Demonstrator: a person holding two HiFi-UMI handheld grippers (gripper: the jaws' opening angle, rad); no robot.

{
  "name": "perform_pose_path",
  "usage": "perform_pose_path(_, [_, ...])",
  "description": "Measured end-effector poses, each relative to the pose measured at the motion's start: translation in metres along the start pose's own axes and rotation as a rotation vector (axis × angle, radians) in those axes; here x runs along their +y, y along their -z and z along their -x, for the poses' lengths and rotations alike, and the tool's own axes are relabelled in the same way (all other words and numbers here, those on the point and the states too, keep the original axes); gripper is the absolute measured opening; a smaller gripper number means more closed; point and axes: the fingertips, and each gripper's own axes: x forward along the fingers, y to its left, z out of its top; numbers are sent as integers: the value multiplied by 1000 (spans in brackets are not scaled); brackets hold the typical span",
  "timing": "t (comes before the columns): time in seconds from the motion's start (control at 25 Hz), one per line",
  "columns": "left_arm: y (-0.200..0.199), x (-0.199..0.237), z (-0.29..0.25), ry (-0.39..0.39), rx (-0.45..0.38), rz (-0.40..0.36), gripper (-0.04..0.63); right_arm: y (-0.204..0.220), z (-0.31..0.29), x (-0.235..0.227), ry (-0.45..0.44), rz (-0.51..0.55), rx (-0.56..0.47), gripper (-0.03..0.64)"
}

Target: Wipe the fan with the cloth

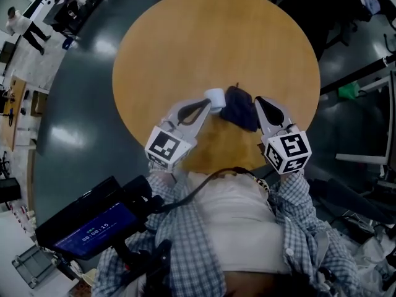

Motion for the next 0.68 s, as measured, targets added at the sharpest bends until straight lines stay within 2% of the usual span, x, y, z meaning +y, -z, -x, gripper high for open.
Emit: perform_pose_path(0.68, [4,11,5,-35,36,-4,0,6,-2,-1,-7,4,27,3])
